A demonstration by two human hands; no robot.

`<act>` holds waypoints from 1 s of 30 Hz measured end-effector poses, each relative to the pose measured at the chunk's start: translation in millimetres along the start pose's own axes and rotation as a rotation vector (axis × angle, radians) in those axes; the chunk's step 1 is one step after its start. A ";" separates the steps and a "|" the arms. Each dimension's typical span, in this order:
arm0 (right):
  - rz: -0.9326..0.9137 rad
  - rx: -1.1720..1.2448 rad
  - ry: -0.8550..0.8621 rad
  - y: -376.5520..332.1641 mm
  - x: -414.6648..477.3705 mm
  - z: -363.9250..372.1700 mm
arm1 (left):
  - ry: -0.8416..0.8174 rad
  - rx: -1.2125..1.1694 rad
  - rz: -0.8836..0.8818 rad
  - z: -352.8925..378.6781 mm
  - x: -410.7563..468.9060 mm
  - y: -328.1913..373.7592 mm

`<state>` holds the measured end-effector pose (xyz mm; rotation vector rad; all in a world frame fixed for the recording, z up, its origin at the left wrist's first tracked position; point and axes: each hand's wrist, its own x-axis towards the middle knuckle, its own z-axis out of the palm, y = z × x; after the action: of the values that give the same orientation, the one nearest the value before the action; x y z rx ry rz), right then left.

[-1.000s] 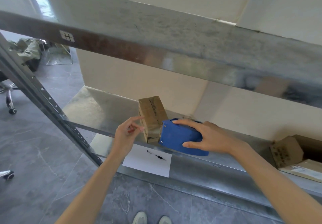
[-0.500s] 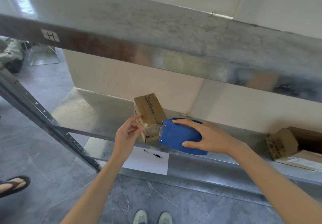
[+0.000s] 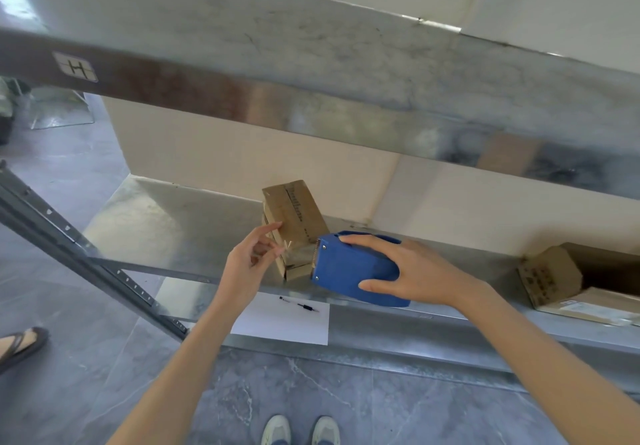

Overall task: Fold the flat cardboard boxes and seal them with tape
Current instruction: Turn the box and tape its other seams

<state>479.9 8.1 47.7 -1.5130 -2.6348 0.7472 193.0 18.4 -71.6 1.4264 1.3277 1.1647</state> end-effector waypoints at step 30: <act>-0.001 -0.112 -0.006 10.1 11.8 -2.2 | -0.151 0.226 0.305 -26.5 30.2 -9.9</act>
<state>482.4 22.9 42.9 -1.5373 -2.7240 0.6147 165.1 49.0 -73.2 1.8948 1.1927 1.0967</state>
